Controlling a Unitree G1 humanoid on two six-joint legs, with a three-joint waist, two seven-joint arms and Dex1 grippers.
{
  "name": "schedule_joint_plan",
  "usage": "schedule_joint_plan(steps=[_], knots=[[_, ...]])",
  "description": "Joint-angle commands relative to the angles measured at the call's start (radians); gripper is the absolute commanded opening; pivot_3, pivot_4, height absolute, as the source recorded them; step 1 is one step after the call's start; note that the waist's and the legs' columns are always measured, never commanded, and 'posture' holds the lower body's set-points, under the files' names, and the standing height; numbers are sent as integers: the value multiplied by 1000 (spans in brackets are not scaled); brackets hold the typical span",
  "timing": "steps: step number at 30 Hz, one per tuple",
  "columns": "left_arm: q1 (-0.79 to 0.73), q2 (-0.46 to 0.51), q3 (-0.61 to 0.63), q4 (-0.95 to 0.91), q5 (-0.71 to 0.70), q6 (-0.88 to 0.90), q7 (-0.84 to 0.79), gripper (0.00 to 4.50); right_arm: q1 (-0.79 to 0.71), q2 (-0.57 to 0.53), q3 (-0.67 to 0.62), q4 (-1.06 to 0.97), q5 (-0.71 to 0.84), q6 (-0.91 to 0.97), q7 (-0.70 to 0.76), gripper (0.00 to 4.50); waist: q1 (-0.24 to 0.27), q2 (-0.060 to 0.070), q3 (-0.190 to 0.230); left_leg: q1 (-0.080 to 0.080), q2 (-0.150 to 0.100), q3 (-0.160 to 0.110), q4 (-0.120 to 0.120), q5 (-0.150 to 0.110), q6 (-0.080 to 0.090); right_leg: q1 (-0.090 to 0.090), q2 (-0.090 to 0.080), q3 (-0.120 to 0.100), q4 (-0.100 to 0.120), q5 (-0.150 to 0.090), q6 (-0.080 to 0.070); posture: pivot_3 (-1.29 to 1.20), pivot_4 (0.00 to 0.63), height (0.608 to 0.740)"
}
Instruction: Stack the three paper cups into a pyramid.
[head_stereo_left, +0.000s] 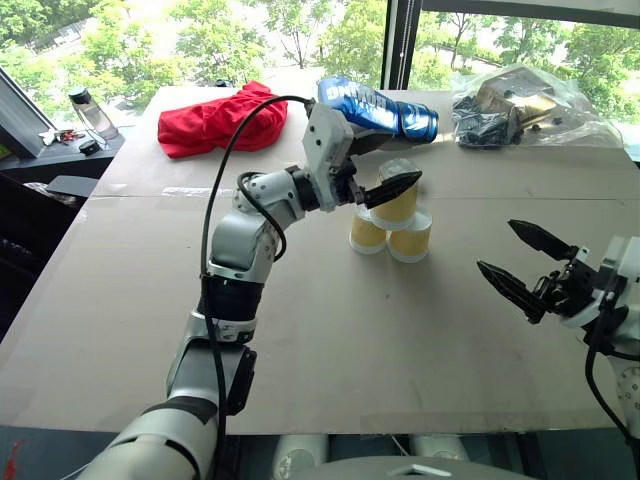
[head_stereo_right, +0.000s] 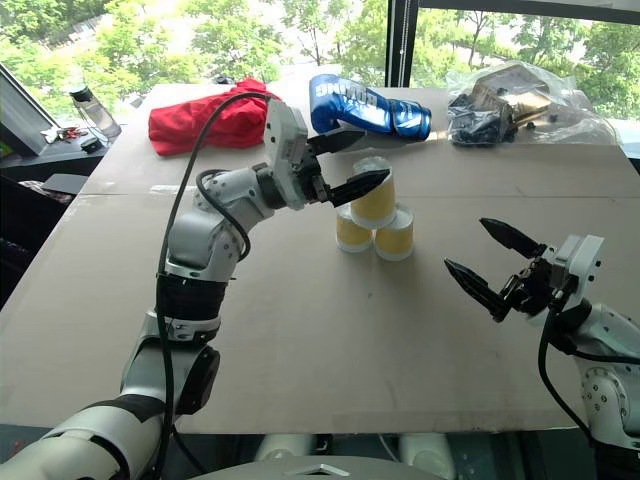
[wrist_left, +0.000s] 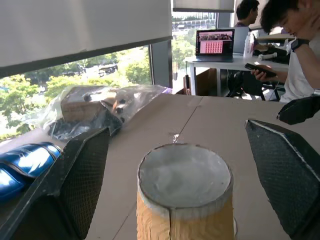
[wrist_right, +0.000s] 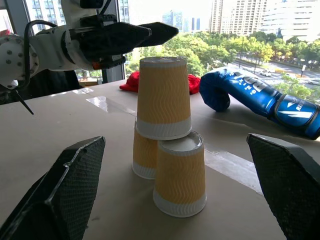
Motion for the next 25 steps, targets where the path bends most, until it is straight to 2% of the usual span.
schedule_joint_plan(steps=[1,5,9,13,16,18,25], knots=[[-7,39,47,-109,-62,51,5,4418,8,-13,-32,-13,13,-17,11,4500,-1,0,0,0,0,0,0,0,0,0,0,0,0,0,0,0,150,740],[1,87,115,-181,-119,113,47,4418,25,-14,-39,1,12,-23,19,4500,-1,0,0,1,0,0,0,0,0,0,0,0,0,0,0,0,150,740],[261,251,140,-304,-81,189,45,4418,87,-5,-54,78,-20,-72,62,4500,-12,3,-2,2,0,1,-1,0,0,0,0,2,0,0,0,0,150,740],[533,325,208,-409,-99,237,96,4418,138,-11,-57,135,-37,-103,105,4500,-20,1,1,2,3,1,-3,0,0,0,0,2,0,0,0,0,150,740],[755,334,228,-463,-58,183,110,4418,150,-29,-51,206,-78,-144,151,4500,-21,2,0,2,5,1,-1,-2,4,1,-1,2,0,0,0,0,150,740],[845,321,221,-464,-20,133,130,4418,146,-38,-45,255,-106,-175,176,4500,-20,2,0,5,3,2,-1,-2,4,3,-3,2,0,0,0,0,150,740],[930,245,165,-409,48,5,169,4418,117,-51,-33,354,-152,-219,217,4500,-8,3,-1,7,1,0,0,-3,4,7,-6,2,0,0,-1,0,150,740]])
